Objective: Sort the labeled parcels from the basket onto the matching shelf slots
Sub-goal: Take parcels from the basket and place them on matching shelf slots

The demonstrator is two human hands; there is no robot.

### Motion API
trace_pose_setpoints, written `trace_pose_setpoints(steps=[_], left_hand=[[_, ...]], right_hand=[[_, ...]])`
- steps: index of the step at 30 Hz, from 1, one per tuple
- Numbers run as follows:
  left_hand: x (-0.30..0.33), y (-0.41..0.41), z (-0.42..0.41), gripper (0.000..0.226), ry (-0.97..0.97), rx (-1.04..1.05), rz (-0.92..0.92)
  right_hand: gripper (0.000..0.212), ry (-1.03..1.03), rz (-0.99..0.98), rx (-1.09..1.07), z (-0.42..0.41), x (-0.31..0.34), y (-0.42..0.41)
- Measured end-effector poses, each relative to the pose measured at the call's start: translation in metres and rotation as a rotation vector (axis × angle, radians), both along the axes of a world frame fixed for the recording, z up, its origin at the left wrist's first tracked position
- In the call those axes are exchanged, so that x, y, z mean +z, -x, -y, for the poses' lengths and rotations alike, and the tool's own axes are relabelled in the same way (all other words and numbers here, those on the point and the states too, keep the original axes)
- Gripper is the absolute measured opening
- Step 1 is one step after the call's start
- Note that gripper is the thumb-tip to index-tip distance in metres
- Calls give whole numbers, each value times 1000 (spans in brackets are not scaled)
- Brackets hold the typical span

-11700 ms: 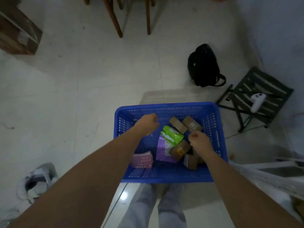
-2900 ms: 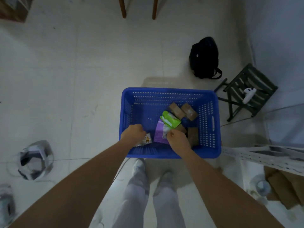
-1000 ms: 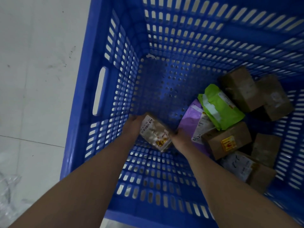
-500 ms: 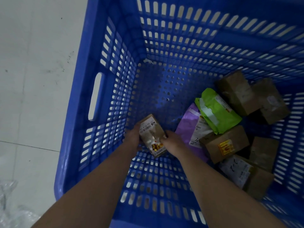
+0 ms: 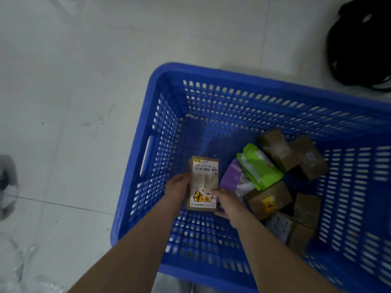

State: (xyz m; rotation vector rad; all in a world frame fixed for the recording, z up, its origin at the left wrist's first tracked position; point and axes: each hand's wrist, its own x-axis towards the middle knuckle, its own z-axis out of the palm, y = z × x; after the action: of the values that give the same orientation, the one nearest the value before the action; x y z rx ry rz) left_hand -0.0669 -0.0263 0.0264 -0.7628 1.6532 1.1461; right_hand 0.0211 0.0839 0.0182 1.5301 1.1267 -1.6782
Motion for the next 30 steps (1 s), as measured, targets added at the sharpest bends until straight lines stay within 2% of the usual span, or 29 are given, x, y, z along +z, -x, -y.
trace_pose_setpoints(steps=[9, 13, 16, 20, 23, 30], left_hand=[[137, 36, -26, 57, -161, -131, -184], [215, 56, -33, 60, -228, -147, -237], [293, 79, -43, 54, -310, -133, -269], [416, 115, -65, 45, -424, -160, -355], [511, 137, -84, 43, -487, -192, -447], [731, 159, -111, 41, -647, -215, -673]], right_hand=[[11, 24, -104, -193, -40, 166, 47], [21, -46, -165, -197, -51, 242, 57], [23, -99, -254, -162, -68, 312, 68], [12, -178, -414, -156, -99, 424, 96], [18, -263, -588, -104, -120, 517, 116], [34, -447, -854, -108, -142, 738, 129]])
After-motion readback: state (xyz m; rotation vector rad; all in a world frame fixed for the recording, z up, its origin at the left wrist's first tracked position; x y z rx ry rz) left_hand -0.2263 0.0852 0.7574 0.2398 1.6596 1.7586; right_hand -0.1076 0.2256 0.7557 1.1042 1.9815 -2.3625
